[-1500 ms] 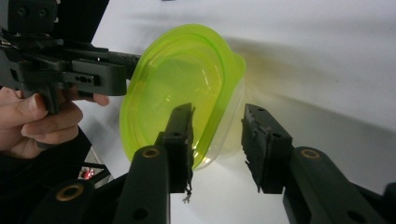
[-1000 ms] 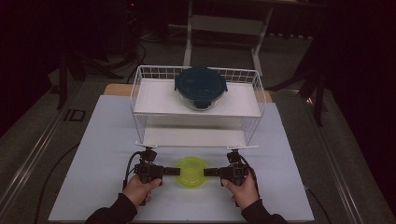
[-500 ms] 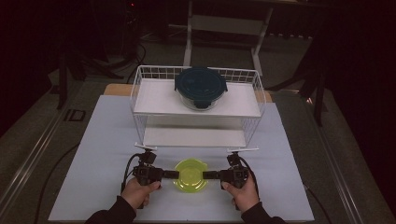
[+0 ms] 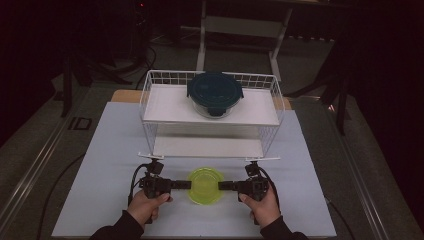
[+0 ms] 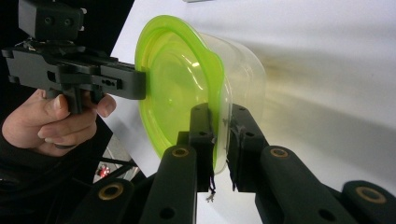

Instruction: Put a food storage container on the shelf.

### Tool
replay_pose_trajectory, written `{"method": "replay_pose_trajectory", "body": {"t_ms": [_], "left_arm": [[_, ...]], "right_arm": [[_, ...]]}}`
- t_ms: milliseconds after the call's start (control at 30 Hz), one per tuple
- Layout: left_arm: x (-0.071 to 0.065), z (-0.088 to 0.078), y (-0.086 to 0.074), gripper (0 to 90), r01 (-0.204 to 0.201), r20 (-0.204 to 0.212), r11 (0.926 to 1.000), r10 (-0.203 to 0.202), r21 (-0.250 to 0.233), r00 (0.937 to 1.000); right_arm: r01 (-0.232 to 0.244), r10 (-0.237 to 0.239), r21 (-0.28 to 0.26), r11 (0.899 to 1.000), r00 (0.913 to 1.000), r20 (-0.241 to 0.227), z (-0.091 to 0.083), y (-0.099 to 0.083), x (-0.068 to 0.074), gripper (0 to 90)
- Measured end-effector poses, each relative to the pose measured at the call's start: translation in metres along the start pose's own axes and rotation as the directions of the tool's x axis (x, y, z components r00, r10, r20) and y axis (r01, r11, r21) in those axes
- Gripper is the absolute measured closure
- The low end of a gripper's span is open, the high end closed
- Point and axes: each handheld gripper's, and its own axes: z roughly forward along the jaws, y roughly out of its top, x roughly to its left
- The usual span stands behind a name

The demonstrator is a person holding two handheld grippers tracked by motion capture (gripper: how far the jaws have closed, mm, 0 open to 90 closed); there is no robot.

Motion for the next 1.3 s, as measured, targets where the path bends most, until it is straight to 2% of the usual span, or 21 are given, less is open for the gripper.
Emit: {"method": "replay_pose_trajectory", "body": {"t_ms": [100,167,200,233,367,433,533,667,800,1133,1233,1300], "left_arm": [[-0.002,-0.003,0.001,80.1,-0.025,0.02,0.9995,0.025,-0.017,0.9995],[-0.003,-0.005,0.002,80.4,-0.028,0.042,0.9994,0.029,-0.019,0.9987],[-0.003,-0.007,0.002,80.9,-0.028,0.072,0.9991,0.03,-0.03,0.9969],[-0.003,-0.007,0.003,81.3,-0.034,0.077,0.9989,0.037,-0.032,0.9964],[-0.005,-0.009,0.004,81.3,-0.063,0.078,0.9976,0.065,-0.031,0.9949],[-0.006,-0.009,0.005,81.5,-0.067,0.06,0.9975,0.068,-0.021,0.9959],[-0.008,-0.012,0.007,81.6,-0.064,0.067,0.9977,0.065,-0.021,0.9956],[-0.015,-0.02,0.012,81.7,-0.081,0.081,0.9961,0.084,-0.037,0.9932],[-0.022,-0.027,0.017,81.8,-0.079,0.103,0.9957,0.084,-0.047,0.9911],[-0.048,-0.043,0.038,81.7,-0.105,0.116,0.9916,0.113,-0.076,0.9868],[-0.056,-0.048,0.047,81.7,-0.099,0.12,0.9915,0.109,-0.084,0.9867],[-0.063,-0.052,0.053,81.7,-0.113,0.12,0.9898,0.123,-0.087,0.9852]], "right_arm": [[0.002,-0.002,-0.007,1.0,1.0,-0.009,-0.003,0.002,0.001,81.2],[-0.002,0.002,-0.009,1.0,0.9998,-0.02,-0.005,0.003,0.002,81.3],[-0.009,0.009,-0.007,1.0,0.9996,-0.027,-0.006,0.003,0.001,81.3],[-0.009,0.009,-0.01,1.0,0.9994,-0.032,-0.007,0.004,0.001,81.2],[-0.002,0.002,-0.013,1.0,0.9994,-0.034,-0.009,0.004,0.003,81.3],[0.001,-0.001,-0.007,1.0,0.9995,-0.032,-0.009,0.004,0.004,81.2],[0.002,-0.002,-0.005,1.0,0.9995,-0.032,-0.01,0.006,0.006,81.2],[0.02,-0.021,-0.014,1.0,0.999,-0.04,-0.014,0.011,0.012,81.3],[0.04,-0.041,-0.027,0.999,0.9983,-0.043,-0.021,0.017,0.022,81.3],[0.079,-0.081,-0.062,0.995,0.996,-0.037,-0.045,0.039,0.045,81.3],[0.089,-0.092,-0.079,0.993,0.9952,-0.034,-0.053,0.048,0.053,81.3],[0.09,-0.093,-0.087,0.992,0.995,-0.035,-0.057,0.052,0.057,81.4]]}}
